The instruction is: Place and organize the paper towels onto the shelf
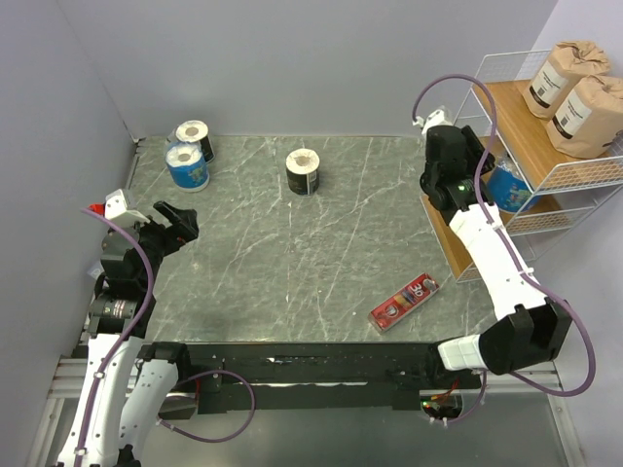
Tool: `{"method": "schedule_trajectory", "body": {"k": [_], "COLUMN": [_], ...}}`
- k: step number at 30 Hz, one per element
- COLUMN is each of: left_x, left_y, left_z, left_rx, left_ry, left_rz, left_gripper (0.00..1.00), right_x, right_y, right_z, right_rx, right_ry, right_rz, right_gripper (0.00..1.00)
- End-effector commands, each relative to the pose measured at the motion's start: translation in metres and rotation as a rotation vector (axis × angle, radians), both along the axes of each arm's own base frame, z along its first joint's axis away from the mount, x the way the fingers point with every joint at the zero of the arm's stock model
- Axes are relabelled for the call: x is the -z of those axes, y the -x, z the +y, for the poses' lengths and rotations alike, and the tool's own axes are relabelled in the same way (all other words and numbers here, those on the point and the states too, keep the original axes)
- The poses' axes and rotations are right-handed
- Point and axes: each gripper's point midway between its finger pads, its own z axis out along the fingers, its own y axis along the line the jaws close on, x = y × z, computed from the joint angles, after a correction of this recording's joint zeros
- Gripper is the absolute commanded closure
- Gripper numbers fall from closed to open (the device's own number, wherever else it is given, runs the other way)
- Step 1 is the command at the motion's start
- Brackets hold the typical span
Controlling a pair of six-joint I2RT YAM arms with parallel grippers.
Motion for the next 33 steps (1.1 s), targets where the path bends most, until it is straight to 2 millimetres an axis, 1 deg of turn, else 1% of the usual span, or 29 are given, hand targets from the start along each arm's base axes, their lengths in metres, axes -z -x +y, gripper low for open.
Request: {"method": "schedule_trajectory", "body": {"k": [1, 2, 5, 7, 9, 13, 15, 16, 17, 19, 23, 26, 27, 31, 32, 33], "left_x": [-0.015, -0.015, -0.016, -0.015, -0.015, -0.017, -0.016, -0.017, -0.017, -0.017, -0.017, -0.015, -0.017, -0.015, -0.015, -0.015], "left_y": [0.001, 0.001, 0.001, 0.002, 0.002, 0.003, 0.003, 0.003, 0.003, 0.004, 0.003, 0.003, 0.003, 0.002, 0.002, 0.002], "left_z": [0.001, 0.001, 0.001, 0.001, 0.002, 0.003, 0.003, 0.003, 0.003, 0.003, 0.003, 0.002, 0.002, 0.002, 0.002, 0.002], "left_rx": [-0.009, -0.009, -0.009, -0.010, -0.012, -0.016, -0.019, -0.019, -0.019, -0.019, -0.018, -0.016, -0.016, -0.016, -0.016, -0.016], "left_ry": [0.005, 0.005, 0.005, 0.005, 0.004, 0.004, 0.003, 0.003, 0.003, 0.003, 0.004, 0.003, 0.003, 0.003, 0.003, 0.003], "left_rz": [-0.047, -0.049, -0.052, -0.050, -0.049, -0.055, -0.052, -0.054, -0.054, -0.057, -0.055, -0.049, -0.052, -0.049, -0.047, -0.049], "left_gripper": [0.03, 0.04, 0.03, 0.04, 0.03, 0.04, 0.04, 0.03, 0.04, 0.04, 0.03, 0.04, 0.04, 0.03, 0.04, 0.04], "right_x": [-0.035, -0.035, -0.036, -0.033, -0.031, -0.030, -0.030, -0.038, -0.033, -0.031, -0.016, -0.009, -0.010, -0.011, -0.007, -0.009], "right_y": [0.018, 0.022, 0.024, 0.025, 0.024, 0.021, 0.015, 0.007, 0.004, -0.003, -0.020, -0.025, -0.024, -0.020, -0.018, -0.018], "right_z": [0.022, 0.024, 0.040, 0.049, 0.047, 0.048, 0.050, 0.051, 0.046, 0.042, 0.018, 0.005, -0.004, -0.023, -0.027, -0.029], "right_rx": [-0.071, -0.071, -0.111, -0.128, -0.098, -0.079, -0.102, -0.121, -0.115, -0.117, -0.048, -0.011, 0.018, 0.092, 0.102, 0.109], "right_ry": [-0.093, -0.093, -0.130, -0.141, -0.120, -0.112, -0.115, -0.099, -0.086, -0.091, -0.065, -0.034, -0.036, -0.051, -0.048, -0.050], "right_rz": [-0.106, -0.095, -0.104, -0.082, -0.069, -0.039, -0.044, -0.086, -0.080, -0.085, -0.064, -0.047, -0.050, -0.077, -0.076, -0.094], "right_gripper": [0.36, 0.35, 0.31, 0.29, 0.27, 0.30, 0.35, 0.37, 0.40, 0.43, 0.55, 0.56, 0.56, 0.56, 0.56, 0.56]}}
